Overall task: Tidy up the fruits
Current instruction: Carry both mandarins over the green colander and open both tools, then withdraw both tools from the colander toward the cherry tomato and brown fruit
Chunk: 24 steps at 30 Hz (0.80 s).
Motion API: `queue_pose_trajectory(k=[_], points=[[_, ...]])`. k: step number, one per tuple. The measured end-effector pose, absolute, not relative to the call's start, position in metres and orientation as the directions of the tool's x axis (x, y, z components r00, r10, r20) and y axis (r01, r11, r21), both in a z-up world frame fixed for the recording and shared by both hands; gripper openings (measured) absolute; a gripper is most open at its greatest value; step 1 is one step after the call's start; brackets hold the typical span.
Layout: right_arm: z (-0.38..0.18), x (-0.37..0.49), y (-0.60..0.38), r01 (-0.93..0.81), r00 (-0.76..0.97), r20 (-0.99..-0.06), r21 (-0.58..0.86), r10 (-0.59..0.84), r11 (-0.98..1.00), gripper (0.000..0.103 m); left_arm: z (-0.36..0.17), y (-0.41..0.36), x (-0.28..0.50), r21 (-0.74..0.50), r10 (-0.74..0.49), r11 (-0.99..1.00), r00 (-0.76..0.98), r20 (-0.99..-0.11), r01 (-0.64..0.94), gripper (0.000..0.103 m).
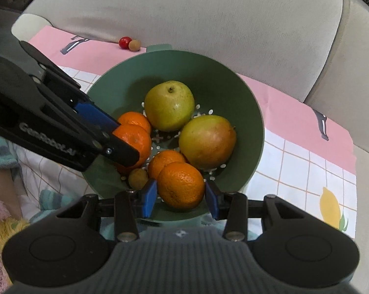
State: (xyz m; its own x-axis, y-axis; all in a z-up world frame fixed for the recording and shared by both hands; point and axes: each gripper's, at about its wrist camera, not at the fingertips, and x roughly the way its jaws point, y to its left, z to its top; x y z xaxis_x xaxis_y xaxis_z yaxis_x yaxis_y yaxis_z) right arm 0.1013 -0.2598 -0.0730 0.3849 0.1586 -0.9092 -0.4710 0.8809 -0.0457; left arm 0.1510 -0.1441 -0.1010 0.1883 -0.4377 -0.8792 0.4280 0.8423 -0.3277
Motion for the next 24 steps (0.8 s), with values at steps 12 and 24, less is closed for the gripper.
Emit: queue_pose_trajectory(k=[12,24], points=[[-0.0797,0.1062,-0.2596,-0.478,0.356,-0.921,-0.033,0.159,0.878,0.041,-0.1056,-0.1494,0.1513,-0.303,-0.421,0.835,0.180,-0.889,0.459,0.045],[-0.0718,0.1015,-0.2581,-0.456,0.387,-0.911,-0.055,0.142,0.888,0.053,-0.1018,-0.1445,0.1480,-0.311,-0.426,0.840,0.186,-0.885,0.445,0.051]])
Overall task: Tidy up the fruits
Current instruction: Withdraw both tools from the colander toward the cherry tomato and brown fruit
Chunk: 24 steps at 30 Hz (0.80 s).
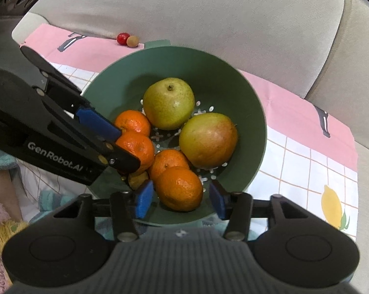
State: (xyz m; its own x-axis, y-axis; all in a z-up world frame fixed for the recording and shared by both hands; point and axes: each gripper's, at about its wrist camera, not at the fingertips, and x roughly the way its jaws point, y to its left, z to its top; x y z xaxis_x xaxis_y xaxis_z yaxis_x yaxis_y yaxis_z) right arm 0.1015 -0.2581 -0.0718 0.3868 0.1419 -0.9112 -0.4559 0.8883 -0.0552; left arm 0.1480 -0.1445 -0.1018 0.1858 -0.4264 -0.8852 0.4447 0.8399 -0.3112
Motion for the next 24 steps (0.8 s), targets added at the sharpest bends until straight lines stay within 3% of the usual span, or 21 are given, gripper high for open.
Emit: queue_pose_trajectory(k=[10,24], points=[[-0.049,0.092,-0.258,-0.397,0.457,-0.879,-0.066,0.135,0.916,0.068,-0.070,-0.127,0.138,-0.284,-0.430,0.845,0.260,-0.865,0.452,0.057],[-0.012,0.075,-0.241,-0.290,0.561,-0.810,-0.001,0.169,0.957,0.069,-0.025,-0.091,0.118,-0.178,-0.376,0.882,0.425,-0.823,0.436,0.059]])
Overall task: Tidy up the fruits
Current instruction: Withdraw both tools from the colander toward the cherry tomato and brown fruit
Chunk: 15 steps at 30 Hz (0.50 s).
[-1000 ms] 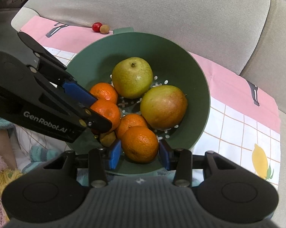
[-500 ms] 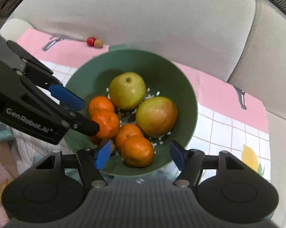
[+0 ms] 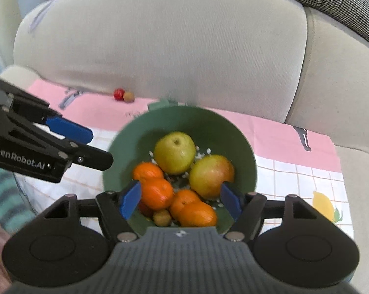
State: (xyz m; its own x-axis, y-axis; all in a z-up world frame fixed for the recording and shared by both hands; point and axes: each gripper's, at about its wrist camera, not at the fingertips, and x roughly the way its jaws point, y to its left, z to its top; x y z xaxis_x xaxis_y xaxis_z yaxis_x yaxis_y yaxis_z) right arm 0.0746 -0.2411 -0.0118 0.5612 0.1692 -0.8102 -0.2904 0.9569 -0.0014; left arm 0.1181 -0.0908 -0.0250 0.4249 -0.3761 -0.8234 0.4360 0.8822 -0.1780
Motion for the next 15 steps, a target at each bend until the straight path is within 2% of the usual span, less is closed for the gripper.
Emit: queue_pose_trajectory(k=[6,15], points=[[-0.005,0.067,-0.217,-0.262,0.601,-0.781,0.011,0.172,0.965,0.069,-0.016,-0.062,0.111,-0.145,-0.327,0.918,0.498,-0.803,0.370,0.060],[0.000,0.065,-0.170,-0.330,0.621,-0.750,0.013,0.228,0.944,0.069,-0.002,-0.009,0.114,-0.176,-0.282,0.957,0.595,-0.753,0.230,0.060]])
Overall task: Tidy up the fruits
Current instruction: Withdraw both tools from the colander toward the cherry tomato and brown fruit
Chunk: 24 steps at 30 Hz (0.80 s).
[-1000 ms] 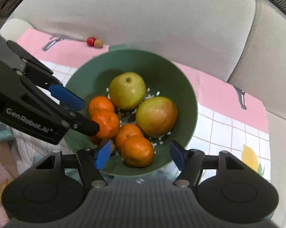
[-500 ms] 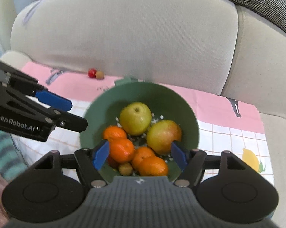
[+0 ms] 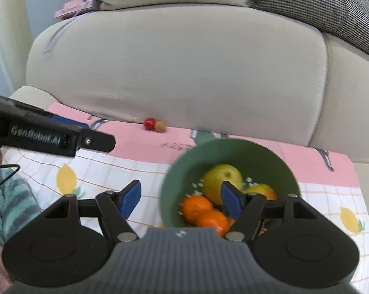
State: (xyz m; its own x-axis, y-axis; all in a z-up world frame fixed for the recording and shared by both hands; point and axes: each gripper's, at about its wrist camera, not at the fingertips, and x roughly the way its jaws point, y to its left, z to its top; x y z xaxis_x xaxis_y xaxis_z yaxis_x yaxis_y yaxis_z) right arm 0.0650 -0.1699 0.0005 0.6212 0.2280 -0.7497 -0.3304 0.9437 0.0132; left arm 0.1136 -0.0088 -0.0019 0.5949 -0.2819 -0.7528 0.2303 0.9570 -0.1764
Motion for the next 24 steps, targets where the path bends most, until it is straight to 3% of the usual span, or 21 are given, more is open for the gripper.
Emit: queue_pose_trajectory(k=[4,10,24], points=[[0.004,0.070,-0.153,-0.360,0.625,-0.737,0.021,0.258,0.933,0.076,0.012,0.009,0.115,-0.140,-0.238,0.970,0.638,-0.733,0.201,0.060],[0.006,0.084,-0.132,-0.385,0.624,-0.723,0.044,0.295,0.922,0.076,0.030,0.032,0.121,-0.062,-0.156,0.985,0.683,-0.714,0.160,0.060],[-0.010,0.131,-0.100,-0.381,0.638,-0.711,0.043,0.296,0.924,0.075,-0.002,0.060,0.154,-0.105,-0.168,0.985,0.629,-0.759,0.136,0.060]])
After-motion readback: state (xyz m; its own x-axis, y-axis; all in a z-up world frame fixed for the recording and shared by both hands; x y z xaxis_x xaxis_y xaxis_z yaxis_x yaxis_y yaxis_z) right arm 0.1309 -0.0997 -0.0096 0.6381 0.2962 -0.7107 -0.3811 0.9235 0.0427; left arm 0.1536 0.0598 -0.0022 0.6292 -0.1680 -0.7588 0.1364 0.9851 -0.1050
